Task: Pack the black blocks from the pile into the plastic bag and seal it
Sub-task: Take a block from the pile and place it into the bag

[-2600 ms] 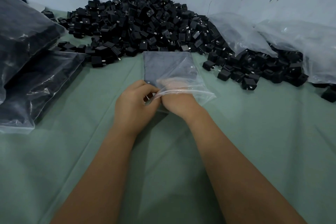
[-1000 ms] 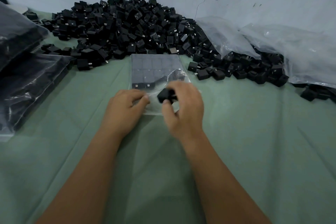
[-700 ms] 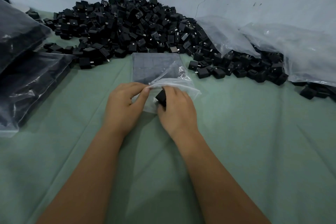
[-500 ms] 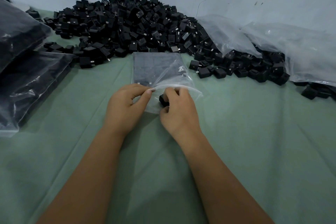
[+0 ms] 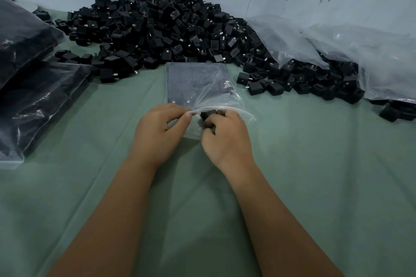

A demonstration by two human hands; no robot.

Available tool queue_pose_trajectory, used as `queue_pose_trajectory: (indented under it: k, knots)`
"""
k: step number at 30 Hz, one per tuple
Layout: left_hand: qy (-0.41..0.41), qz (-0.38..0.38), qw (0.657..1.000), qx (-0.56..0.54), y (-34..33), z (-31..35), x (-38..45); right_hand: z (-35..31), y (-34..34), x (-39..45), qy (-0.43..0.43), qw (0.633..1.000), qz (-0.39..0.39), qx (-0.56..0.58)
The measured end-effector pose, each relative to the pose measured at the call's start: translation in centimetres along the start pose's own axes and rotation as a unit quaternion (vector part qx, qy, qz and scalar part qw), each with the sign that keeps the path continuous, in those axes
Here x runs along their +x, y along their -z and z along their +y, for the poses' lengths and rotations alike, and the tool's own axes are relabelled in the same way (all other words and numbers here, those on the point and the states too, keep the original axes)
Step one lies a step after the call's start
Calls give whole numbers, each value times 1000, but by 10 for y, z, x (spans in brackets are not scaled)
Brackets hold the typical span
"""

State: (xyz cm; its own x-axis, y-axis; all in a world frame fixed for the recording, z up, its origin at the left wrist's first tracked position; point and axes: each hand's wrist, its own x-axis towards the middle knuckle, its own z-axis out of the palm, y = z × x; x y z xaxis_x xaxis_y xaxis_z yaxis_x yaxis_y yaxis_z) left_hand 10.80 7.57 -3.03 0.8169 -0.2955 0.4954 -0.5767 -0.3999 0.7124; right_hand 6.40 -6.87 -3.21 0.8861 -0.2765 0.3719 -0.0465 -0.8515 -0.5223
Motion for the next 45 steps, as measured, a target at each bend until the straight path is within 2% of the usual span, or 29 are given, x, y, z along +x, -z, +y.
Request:
queue_pose_trajectory:
  k: [7,12,17,21,23,25,27,28,29,31,33,36,38,39,41,45]
  knots:
    - [-9,-11,1000,16,0,0,0,-3,-3,10,30,998,-43,-36]
    - [-11,-23,999,36,0,1,0,-4,-6,21,18,994,-84,-66]
    - [-9,-30,998,46,1,1,1,-4,-9,33,-24,987,-158,1]
    - [-3,-34,998,47,1,2,2,1,-8,27,-16,988,-154,17]
    - [9,-25,999,45,0,1,2,4,-5,21,42,992,-109,-51]
    - [29,-14,998,52,0,0,2,3,2,19,126,987,16,-99]
    - [58,-14,997,58,0,-2,4,1,13,19,229,955,177,-60]
    - [68,-29,995,62,-1,-2,5,2,17,21,266,933,239,-34]
    - [69,-54,994,71,-1,-2,6,6,20,25,281,921,268,-14]
    - [56,-100,988,99,-3,-3,7,18,25,40,226,933,279,33]
    - [51,-114,985,118,-3,-3,8,36,29,60,76,957,254,116]
    - [50,-119,983,132,-4,-3,9,73,29,86,-95,974,126,162]
    - [46,-117,983,133,-5,-5,9,90,24,92,-155,982,21,106]
    - [43,-112,984,132,-6,-6,9,96,21,93,-173,983,-19,53]
    - [40,-103,985,134,-7,-8,9,101,15,94,-168,984,-48,-32]
    - [37,-101,985,135,-8,-9,9,101,13,95,-140,988,-24,-54]
